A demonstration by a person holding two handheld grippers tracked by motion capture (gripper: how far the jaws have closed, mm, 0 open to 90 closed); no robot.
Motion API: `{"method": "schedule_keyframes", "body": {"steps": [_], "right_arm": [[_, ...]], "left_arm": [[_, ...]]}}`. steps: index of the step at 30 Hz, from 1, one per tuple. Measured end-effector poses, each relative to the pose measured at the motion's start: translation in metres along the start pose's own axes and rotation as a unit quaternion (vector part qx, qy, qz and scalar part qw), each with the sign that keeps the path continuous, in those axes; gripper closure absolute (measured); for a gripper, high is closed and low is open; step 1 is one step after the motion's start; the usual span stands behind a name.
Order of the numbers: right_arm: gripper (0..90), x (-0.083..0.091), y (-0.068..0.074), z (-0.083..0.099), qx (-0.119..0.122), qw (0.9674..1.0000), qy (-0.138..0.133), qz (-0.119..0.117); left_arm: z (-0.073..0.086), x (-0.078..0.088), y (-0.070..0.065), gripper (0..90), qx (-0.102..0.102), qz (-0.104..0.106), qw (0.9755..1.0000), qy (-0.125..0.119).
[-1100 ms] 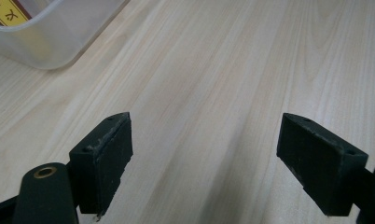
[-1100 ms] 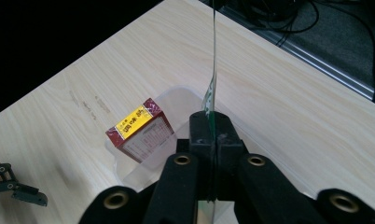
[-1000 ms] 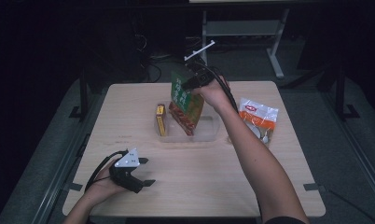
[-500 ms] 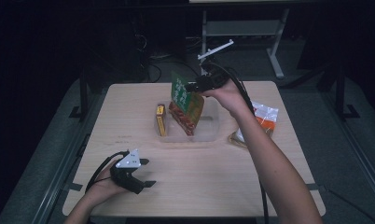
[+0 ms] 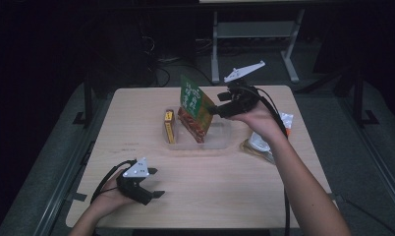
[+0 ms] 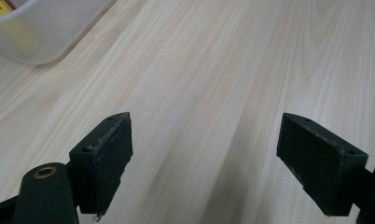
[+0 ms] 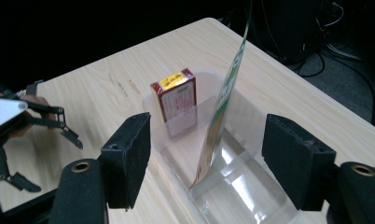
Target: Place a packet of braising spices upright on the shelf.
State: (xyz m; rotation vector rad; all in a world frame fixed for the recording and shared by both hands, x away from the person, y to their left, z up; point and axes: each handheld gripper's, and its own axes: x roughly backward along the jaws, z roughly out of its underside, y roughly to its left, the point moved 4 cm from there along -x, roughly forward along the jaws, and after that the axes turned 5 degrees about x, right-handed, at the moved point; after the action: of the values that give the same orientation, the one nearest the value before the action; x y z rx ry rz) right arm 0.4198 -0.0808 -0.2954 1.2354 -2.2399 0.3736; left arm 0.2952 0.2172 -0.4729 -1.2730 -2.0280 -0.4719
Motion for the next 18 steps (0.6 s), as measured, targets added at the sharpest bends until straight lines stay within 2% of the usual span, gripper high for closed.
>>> {"method": "schedule_keyframes", "body": {"steps": [3, 7, 10, 18], "right_arm": [[32.7, 0.004, 0.002, 0.012, -0.001, 1.0000, -0.004, -0.003], [33.0, 0.005, 0.007, 0.033, 0.003, 1.0000, 0.006, -0.003], [32.9, 0.003, 0.011, 0.050, 0.000, 0.9999, 0.009, -0.007], [34.9, -0.001, 0.010, 0.090, -0.007, 1.0000, 0.006, 0.003]], "left_arm": [[0.000, 0.000, 0.000, 18.0, -0.001, 0.003, 1.0000, -0.001], [0.000, 0.000, -0.001, 18.0, 0.005, 0.004, 1.0000, -0.003], [0.000, 0.000, 0.000, 18.0, 0.001, 0.004, 1.0000, 0.000], [0.000, -0.002, 0.000, 18.1, 0.003, 0.005, 1.0000, 0.001]]}}
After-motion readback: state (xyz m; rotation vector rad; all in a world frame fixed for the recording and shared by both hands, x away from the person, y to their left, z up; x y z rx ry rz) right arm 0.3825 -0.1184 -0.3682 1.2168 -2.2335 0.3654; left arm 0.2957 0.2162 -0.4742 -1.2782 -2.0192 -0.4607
